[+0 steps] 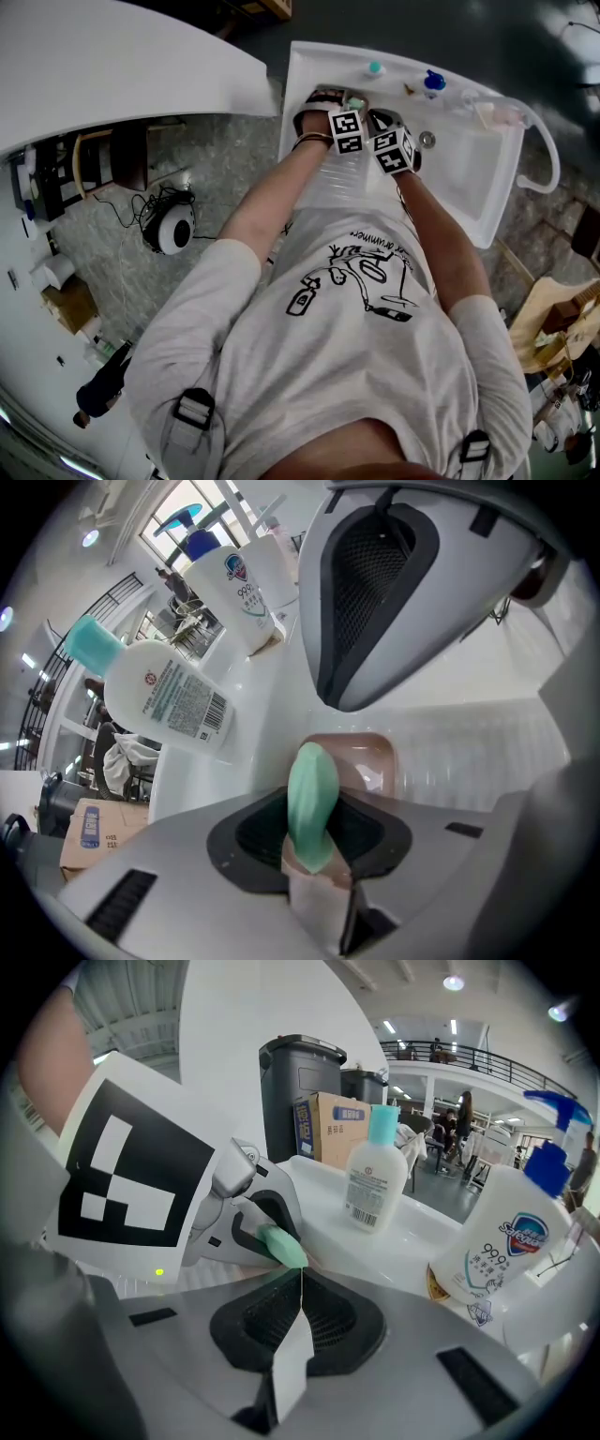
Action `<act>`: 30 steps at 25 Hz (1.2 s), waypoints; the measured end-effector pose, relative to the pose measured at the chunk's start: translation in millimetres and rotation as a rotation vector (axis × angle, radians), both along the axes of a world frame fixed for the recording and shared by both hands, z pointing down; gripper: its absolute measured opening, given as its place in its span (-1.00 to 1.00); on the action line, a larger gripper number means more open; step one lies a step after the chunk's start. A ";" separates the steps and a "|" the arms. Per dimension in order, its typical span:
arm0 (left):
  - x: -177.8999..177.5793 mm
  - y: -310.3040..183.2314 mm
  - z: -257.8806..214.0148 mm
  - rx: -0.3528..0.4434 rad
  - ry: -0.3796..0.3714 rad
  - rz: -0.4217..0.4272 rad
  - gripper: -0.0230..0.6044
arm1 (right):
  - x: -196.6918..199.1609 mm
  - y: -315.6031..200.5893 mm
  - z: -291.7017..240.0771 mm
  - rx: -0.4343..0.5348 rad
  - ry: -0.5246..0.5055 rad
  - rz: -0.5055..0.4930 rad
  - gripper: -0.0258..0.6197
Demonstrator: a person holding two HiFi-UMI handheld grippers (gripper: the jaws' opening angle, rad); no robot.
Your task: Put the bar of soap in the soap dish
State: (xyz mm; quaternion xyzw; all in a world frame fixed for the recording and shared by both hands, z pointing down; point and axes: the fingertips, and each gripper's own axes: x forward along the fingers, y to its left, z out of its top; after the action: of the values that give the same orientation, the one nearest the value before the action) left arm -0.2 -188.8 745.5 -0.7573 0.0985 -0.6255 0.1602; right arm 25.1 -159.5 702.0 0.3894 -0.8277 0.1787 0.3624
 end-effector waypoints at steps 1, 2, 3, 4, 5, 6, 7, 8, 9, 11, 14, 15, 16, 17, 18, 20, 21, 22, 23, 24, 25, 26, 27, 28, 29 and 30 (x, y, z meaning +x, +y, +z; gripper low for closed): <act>0.3 -0.1 0.6 0.002 -0.005 0.004 -0.54 | 0.8 0.0 -0.6 -0.001 0.000 0.002 -0.85; 0.7 -0.4 1.3 0.003 -0.008 0.006 -0.54 | 1.4 -0.3 -1.2 0.000 -0.002 0.004 -0.85; 1.1 -0.7 2.0 0.002 -0.010 0.005 -0.54 | 2.1 -0.5 -1.2 0.001 -0.005 0.005 -0.85; 1.5 -0.9 2.4 0.001 -0.012 0.005 -0.54 | 2.7 -0.7 -1.3 0.002 -0.007 0.006 -0.85; 1.7 -1.0 2.6 0.000 -0.015 0.005 -0.54 | 3.3 -1.0 -2.0 0.004 -0.008 0.008 -0.85; 1.8 -1.2 2.4 0.001 -0.017 0.006 -0.54 | 3.7 -0.9 -2.6 0.004 -0.008 0.009 -0.85; 2.1 -1.2 2.2 0.002 -0.017 0.008 -0.54 | 3.9 -0.6 -2.7 0.004 -0.009 0.010 -0.85; 2.5 -1.1 2.0 0.003 -0.018 0.010 -0.54 | 4.2 0.0 -2.6 0.002 -0.012 0.012 -0.85; 3.1 -0.8 2.0 0.004 -0.018 0.012 -0.54 | 4.6 0.5 -3.0 -0.001 -0.014 0.014 -0.85; 4.1 0.3 2.7 0.003 -0.020 0.018 -0.54 | 5.3 1.3 -3.6 -0.003 -0.016 0.017 -0.85; 5.2 2.6 4.2 0.001 -0.022 0.024 -0.54 | 6.9 1.9 0.3 0.000 -0.018 0.020 -0.85; 5.1 2.9 4.2 0.001 -0.022 0.025 -0.54 | 7.1 1.7 0.9 0.000 -0.019 0.020 -0.85; 4.9 3.0 4.0 0.000 -0.022 0.026 -0.54 | 7.3 1.3 0.4 0.000 -0.020 0.021 -0.85; 4.6 2.9 3.6 -0.001 -0.022 0.026 -0.54 | 7.6 0.6 -1.0 0.001 -0.020 0.023 -0.85; 4.6 2.6 3.3 -0.002 -0.020 0.026 -0.54 | 7.8 -0.3 -2.8 0.001 -0.020 0.024 -0.85; 5.0 2.4 2.6 -0.004 -0.016 0.025 -0.54 | 8.2 -1.7 -5.0 0.002 -0.025 0.027 -0.85; 5.4 2.4 2.4 -0.006 -0.014 0.024 -0.53 | 8.8 -2.0 -4.7 0.002 -0.026 0.029 -0.85; 5.8 2.6 2.3 -0.008 -0.011 0.023 -0.51 | 9.6 -1.9 -4.1 0.002 -0.026 0.031 -0.85; 6.0 2.9 2.4 -0.010 -0.009 0.022 -0.50 | 10.3 -1.5 -3.3 0.001 -0.025 0.032 -0.85; 6.1 3.2 2.6 -0.013 -0.007 0.021 -0.50 | 10.7 -1.2 -2.2 0.002 -0.025 0.033 -0.85; 5.9 3.6 2.9 -0.015 -0.005 0.020 -0.50 | 10.8 -1.0 -1.2 0.004 -0.027 0.033 -0.85; 5.5 4.0 2.9 -0.017 -0.005 0.021 -0.49 | 11.0 -0.8 -0.9 0.004 -0.028 0.034 -0.85; 5.2 4.5 2.8 -0.018 -0.005 0.022 -0.49 | 11.4 -0.7 -2.1 0.003 -0.027 0.036 -0.85; 4.8 5.0 2.5 -0.019 -0.005 0.023 -0.49 | 11.8 -0.7 -4.4 0.003 -0.025 0.037 -0.85; 4.4 5.6 2.0 -0.020 -0.005 0.024 -0.48 | 12.1 -0.7 -6.5 0.004 -0.024 0.038 -0.85; 3.8 6.4 1.3 -0.021 -0.006 0.024 -0.47 | 12.2 -0.4 -7.4 0.005 -0.025 0.039 -0.85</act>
State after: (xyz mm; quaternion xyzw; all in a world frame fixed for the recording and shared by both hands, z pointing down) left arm 3.7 -182.4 746.8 -0.7583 0.0825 -0.6266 0.1599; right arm 37.4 -159.9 694.6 0.4042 -0.8249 0.1886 0.3474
